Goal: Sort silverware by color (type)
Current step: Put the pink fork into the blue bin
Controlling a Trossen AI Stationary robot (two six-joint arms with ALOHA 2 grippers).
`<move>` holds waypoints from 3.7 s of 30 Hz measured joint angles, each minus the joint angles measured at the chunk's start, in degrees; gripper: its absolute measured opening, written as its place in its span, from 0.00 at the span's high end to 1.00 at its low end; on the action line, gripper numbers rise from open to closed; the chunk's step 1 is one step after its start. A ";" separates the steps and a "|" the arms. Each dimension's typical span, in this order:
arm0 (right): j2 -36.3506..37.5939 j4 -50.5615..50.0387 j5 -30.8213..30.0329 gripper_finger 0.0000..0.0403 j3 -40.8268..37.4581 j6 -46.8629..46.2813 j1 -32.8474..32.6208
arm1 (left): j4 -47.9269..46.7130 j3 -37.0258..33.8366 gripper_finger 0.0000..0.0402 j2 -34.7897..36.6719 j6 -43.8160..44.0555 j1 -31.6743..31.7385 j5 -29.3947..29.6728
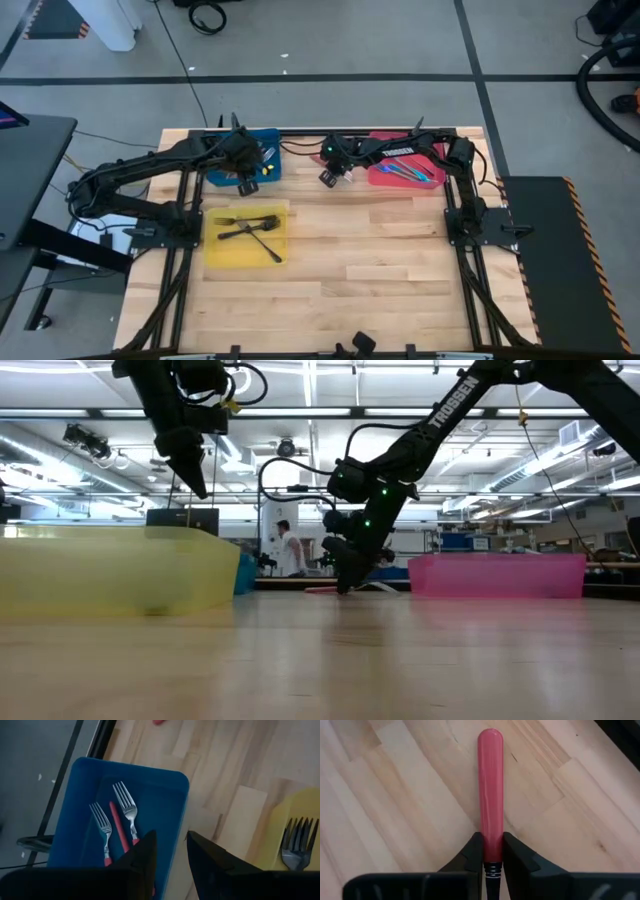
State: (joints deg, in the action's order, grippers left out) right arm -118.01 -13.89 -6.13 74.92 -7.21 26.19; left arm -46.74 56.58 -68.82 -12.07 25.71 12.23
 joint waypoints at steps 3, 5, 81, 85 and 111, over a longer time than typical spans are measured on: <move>0.08 0.09 -0.01 0.87 -0.03 1.27 0.16 | 0.20 0.00 0.73 0.00 -0.34 0.00 -0.68; 0.15 0.02 -0.03 0.87 -0.03 1.41 0.34 | 1.18 0.00 0.73 -0.09 -0.29 0.00 -0.81; 35.72 3.66 -7.31 0.87 0.00 47.92 -9.31 | 77.78 0.00 0.64 -12.96 23.34 -4.50 -5.40; 35.73 4.42 -7.33 0.87 0.00 47.92 -9.29 | 78.36 0.00 0.67 -13.31 23.01 -4.52 -5.47; 35.65 5.29 -7.13 0.71 0.00 44.48 -9.29 | 79.80 -0.02 0.94 -13.38 14.12 -4.46 -5.08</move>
State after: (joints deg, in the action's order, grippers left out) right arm -82.37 -8.60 -13.26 74.91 37.27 16.91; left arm 33.07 56.55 -82.19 2.04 21.26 7.15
